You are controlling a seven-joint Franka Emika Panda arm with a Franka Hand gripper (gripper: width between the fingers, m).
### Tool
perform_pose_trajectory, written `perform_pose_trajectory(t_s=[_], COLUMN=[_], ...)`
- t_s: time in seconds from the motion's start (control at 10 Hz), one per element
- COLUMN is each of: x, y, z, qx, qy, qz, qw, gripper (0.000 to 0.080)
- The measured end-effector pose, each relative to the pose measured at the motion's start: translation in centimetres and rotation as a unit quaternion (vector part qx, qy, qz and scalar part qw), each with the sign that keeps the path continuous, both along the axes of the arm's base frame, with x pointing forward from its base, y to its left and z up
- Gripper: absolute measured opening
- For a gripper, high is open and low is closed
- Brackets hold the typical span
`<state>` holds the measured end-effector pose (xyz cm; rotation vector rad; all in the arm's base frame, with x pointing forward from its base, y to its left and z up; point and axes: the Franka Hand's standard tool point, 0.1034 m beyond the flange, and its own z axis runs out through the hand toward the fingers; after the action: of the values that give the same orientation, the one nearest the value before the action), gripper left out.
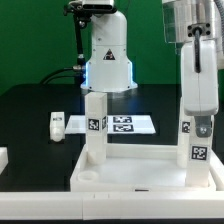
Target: Assemble desk
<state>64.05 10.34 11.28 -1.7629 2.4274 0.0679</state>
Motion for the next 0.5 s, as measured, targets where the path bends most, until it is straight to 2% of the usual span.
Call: perform_pose_trajectory(t_s=[0.1, 0.2, 0.3, 0.4, 0.5], x=[0.1, 0.5, 1.5, 1.8, 2.0], y=[-0.3, -1.5, -3.5, -3.9, -3.2], z=[0.4, 1.8, 4.3, 5.2, 5.1], qx=[-0.002, -0.004, -0.006, -0.005, -0.004], qy=[-0.005, -0.018, -0.038, -0.042, -0.038], qz=[0.024, 0.050, 0.073, 0.062, 0.066], qw=[1.000, 0.999, 0.997, 0.997, 0.997], gripper=[0.0540, 0.0630, 0.0644, 0.0644, 0.0648])
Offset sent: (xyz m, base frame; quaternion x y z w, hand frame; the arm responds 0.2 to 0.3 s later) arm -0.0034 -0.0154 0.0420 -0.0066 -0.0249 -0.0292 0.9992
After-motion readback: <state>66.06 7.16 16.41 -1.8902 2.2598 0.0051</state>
